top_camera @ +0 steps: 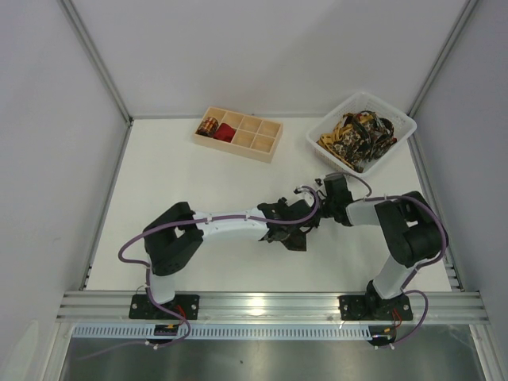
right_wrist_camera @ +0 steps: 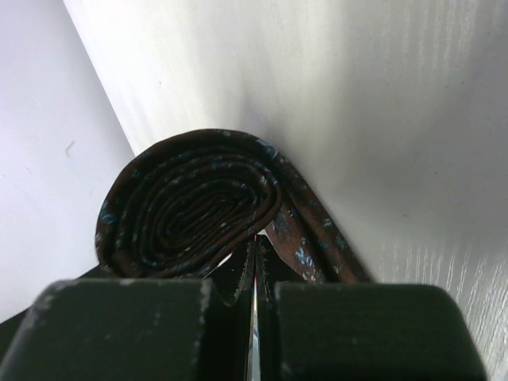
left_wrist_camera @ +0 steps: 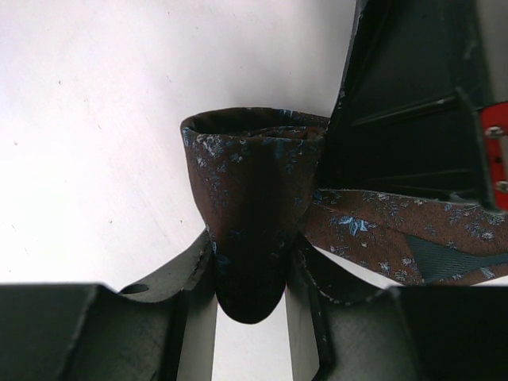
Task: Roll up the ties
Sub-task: Roll the tie
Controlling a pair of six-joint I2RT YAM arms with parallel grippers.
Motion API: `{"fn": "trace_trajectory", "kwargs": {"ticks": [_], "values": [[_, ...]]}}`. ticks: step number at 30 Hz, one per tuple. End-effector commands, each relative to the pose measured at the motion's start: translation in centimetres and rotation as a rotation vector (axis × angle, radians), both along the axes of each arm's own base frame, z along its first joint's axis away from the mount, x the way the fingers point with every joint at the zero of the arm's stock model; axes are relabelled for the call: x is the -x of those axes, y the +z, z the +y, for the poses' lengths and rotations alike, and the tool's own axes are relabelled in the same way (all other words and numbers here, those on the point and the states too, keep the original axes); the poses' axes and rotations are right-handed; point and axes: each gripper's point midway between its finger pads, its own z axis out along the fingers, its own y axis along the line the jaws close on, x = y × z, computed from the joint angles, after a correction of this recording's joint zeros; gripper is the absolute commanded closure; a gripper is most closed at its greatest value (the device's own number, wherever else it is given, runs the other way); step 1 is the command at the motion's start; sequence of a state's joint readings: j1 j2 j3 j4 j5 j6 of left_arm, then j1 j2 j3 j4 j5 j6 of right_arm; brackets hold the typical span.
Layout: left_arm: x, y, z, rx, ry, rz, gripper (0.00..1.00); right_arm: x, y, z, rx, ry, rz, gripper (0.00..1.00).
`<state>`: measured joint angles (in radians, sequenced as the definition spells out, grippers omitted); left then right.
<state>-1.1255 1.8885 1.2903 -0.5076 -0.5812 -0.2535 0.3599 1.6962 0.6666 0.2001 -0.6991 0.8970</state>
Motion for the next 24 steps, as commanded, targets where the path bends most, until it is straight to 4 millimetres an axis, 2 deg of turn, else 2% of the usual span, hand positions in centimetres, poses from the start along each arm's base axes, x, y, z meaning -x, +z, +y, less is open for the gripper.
{"fn": "trace_trajectory", "kwargs": {"ticks": [1, 9, 14, 20, 21, 24], "values": [[0.9, 0.5, -0.8, 0.027, -0.027, 0.023, 1.0, -0.4, -0.1, 0.7, -0.034, -0.005, -0.018, 1.0], [2.1, -0.2, -1.7, 0.052, -0.062, 0.086, 0.98, -0.7, -0.8, 1.1, -0.049, -0.006, -0.012, 1.0], [3.2, -0.6, -2.8, 0.101, -0.116, 0.146, 0.74, -0.7, -1.3, 1.2, -0.051, -0.002, -0.006, 1.0], [3.8, 0.0, -3.6, 0.166, -0.162, 0.161, 0.61, -0.6, -1.6, 1.2, -0.05, 0.0, -0.001, 1.0], [3.9, 0.1, -3.7, 0.177, -0.171, 0.161, 0.56, -0.4, -1.8, 1.2, -0.047, 0.003, 0.002, 1.0], [4.0, 0.1, -3.7, 0.18, -0.177, 0.166, 0.53, -0.4, -1.7, 1.2, -0.047, 0.006, 0.0, 1.0]]}}
